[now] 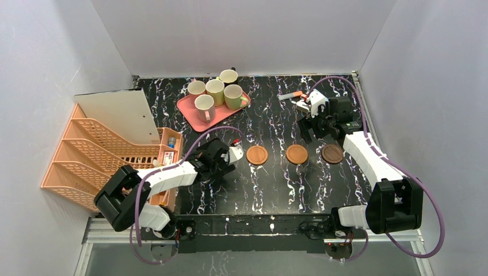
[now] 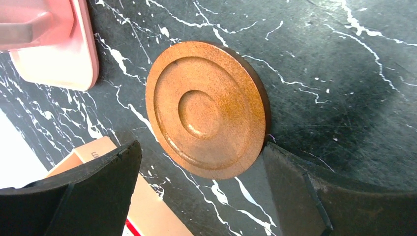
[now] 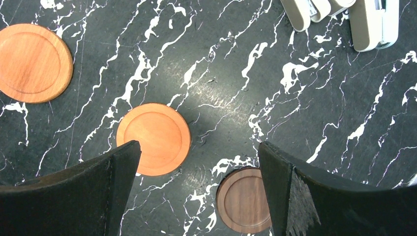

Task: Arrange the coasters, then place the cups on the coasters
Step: Move the coaster to the center of the board.

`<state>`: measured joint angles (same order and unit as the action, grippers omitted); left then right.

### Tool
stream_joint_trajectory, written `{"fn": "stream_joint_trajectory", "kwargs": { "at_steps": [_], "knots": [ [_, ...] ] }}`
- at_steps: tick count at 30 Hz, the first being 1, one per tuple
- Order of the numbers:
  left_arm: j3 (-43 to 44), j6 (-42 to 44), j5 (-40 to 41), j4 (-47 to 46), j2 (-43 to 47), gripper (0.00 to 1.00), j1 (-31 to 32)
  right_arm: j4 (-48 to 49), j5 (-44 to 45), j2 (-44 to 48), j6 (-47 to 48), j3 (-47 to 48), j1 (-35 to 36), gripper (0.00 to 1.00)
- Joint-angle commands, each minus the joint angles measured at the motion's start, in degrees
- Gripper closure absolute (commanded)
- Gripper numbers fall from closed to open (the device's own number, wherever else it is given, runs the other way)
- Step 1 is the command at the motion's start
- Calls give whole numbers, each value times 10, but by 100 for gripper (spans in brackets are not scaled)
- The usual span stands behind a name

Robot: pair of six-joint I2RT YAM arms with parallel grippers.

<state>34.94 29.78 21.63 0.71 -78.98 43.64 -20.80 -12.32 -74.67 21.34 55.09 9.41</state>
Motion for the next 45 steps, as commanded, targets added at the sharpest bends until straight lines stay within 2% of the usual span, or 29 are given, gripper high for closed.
{"fn": "stream_joint_trajectory", "kwargs": {
  "at_steps": [1,14,20,24,26,32,37,41,45],
  "knots": [
    [-12,-6,34,-4,-9,10,-6,22,-4,18,4,-5,3,1],
    [5,-6,71,-3,-22,11,-17,22,-3,15,5,-4,3,1],
    [54,-3,-7,64,17,12,-18,21,-1,17,5,-2,3,1],
    [120,-14,-53,99,27,6,-12,8,-4,16,1,10,3,1],
    [153,-17,-54,100,5,2,-1,-6,-7,14,-3,24,3,1],
    [247,-34,-21,91,-133,2,35,-62,-21,3,-40,71,4,1],
    [299,-31,26,86,-219,2,83,-54,-34,11,-58,59,4,1],
    [318,-28,57,77,-255,2,101,-37,-20,11,-56,45,6,1],
    [319,-31,56,67,-253,2,104,-35,-21,14,-54,39,9,1]
  ]
}}
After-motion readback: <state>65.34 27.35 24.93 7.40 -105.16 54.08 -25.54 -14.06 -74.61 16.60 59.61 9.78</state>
